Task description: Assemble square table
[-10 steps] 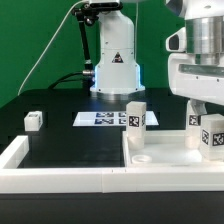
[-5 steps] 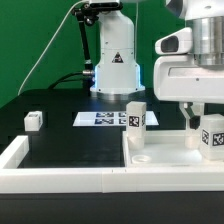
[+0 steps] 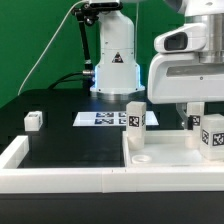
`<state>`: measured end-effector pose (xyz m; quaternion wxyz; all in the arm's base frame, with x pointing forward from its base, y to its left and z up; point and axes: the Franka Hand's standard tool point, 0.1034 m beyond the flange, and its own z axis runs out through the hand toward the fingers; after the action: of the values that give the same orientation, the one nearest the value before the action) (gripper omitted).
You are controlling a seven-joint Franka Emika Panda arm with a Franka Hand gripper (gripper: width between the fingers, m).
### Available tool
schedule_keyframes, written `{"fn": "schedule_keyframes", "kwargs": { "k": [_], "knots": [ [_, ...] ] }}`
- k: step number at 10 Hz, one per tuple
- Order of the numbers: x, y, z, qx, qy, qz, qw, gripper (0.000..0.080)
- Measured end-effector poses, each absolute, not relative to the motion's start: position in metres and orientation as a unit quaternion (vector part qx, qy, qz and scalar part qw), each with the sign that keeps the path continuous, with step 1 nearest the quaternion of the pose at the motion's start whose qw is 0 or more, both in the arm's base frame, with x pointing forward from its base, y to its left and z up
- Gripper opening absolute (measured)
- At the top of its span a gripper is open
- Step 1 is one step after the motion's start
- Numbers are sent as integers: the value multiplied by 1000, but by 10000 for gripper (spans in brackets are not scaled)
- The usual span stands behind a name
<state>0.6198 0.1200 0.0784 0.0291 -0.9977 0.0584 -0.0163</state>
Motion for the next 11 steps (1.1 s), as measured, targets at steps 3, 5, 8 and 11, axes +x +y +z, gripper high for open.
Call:
{"fn": "schedule_keyframes", "kwargs": {
  "k": [3,5,8,11],
  "knots": [
    [620,119,79,-999,-32,-20,24,649],
    [620,118,79,-999,-24,-19,24,427],
    [620,118,78,-999,-12,-19,24,290],
    [620,119,78,-992,126,-17,28,290]
  ]
}}
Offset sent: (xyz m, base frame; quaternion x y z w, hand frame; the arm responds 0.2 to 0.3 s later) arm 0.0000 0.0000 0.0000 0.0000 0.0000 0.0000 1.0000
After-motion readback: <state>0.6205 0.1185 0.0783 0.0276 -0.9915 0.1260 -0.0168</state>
